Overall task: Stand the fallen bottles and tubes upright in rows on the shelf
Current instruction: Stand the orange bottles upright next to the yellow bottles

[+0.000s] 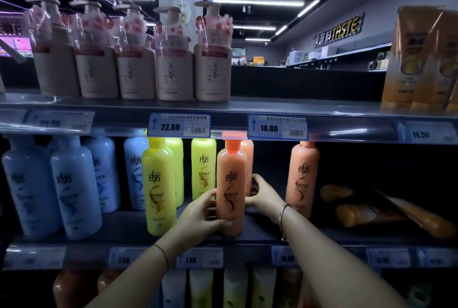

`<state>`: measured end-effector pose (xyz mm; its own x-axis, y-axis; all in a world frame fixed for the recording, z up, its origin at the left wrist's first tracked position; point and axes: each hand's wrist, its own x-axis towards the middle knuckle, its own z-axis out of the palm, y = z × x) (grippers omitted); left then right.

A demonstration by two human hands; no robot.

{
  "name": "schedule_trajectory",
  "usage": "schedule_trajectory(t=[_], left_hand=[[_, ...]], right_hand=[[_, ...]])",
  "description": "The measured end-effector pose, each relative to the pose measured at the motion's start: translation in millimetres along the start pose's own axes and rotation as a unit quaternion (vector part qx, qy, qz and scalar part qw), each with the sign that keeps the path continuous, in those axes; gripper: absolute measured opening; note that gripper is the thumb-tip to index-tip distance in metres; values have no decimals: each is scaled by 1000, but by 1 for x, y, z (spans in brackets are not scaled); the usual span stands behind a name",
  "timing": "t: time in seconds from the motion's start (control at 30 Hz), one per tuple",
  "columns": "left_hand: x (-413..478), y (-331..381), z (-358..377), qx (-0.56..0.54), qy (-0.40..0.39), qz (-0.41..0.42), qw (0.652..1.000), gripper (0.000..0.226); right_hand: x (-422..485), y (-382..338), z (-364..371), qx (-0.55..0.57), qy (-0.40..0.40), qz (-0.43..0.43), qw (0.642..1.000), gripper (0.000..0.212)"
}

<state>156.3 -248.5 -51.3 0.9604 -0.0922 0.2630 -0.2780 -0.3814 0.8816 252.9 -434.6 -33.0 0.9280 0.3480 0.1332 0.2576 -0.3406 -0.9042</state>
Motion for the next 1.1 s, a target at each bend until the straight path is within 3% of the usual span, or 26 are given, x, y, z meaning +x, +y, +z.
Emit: schedule_trajectory(t=[0.83,0.97,1.1], left_hand=[[2,6,10,4,11,3,1000,66],[0,8,10,2,6,-4,1000,65],[-8,8,10,14,35,14,999,92]], right_hand=[[5,-9,16,-19,-8,-3,1000,53],[0,-9,10,5,-35,14,999,60],[-19,-9,0,3,-39,2,999,66]])
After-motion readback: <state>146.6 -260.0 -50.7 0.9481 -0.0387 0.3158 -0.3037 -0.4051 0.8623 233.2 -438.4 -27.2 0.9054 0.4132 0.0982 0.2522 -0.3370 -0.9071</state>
